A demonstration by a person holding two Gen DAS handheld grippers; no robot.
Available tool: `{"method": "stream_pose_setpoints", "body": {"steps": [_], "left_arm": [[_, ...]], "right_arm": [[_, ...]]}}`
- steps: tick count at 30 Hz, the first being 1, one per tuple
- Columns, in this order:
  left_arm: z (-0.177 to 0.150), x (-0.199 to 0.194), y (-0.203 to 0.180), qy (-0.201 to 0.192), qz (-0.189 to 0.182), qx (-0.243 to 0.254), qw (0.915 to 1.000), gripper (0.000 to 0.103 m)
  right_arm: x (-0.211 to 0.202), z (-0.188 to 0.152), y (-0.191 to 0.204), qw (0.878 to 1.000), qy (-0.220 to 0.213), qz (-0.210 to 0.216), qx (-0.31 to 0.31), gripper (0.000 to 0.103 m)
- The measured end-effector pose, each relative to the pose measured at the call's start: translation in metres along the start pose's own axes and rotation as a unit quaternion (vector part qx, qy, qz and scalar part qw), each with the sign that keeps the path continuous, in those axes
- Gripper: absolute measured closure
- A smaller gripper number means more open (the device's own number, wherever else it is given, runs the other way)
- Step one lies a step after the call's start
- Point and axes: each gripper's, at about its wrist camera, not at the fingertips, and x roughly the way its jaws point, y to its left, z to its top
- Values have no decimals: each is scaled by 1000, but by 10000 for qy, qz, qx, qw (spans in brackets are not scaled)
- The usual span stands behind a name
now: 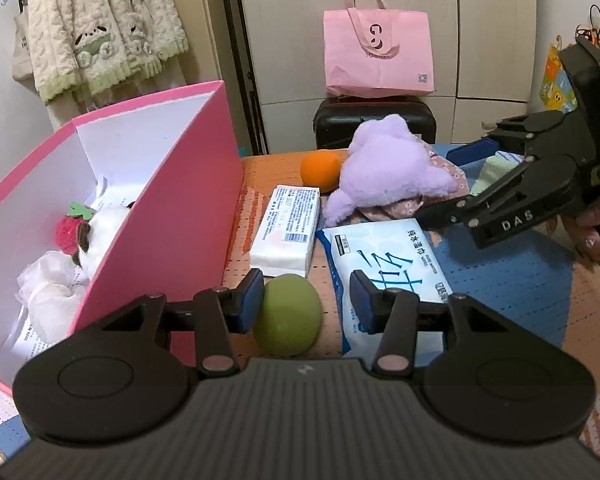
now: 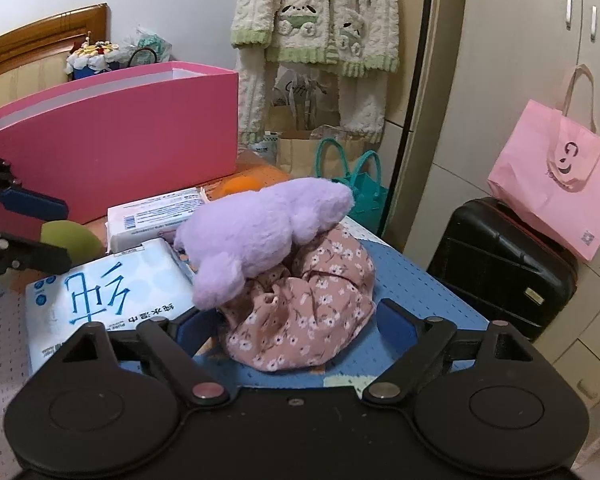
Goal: Organize soft objects
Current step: 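Close the left gripper on the green ball while the right gripper grasps the floral cloth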
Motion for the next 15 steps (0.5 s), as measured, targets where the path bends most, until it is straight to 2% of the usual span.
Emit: {"method": "stream_pose_setpoints", "body": {"steps": [4, 8, 10, 11, 15], "left_arm": [[-3, 0, -5, -30, 129, 151, 9998, 58], [-8, 2, -14, -18, 512, 491, 9975, 70], [-9, 1, -15, -25, 564, 561, 9968, 71], [-10, 1, -15, -33, 578, 573, 9967, 71], [-10, -1, -16, -67, 598, 613, 9963, 74]], "right_arm": [[6, 0, -5, 9999, -44, 127, 72, 15], [4, -2, 1, 9997, -99, 199, -43, 56], [1, -3, 6, 9998, -76, 131, -94, 69], [-1, -4, 8, 9998, -100, 121, -121, 80], [-12, -5, 19, 9998, -166, 27, -118, 90]]}}
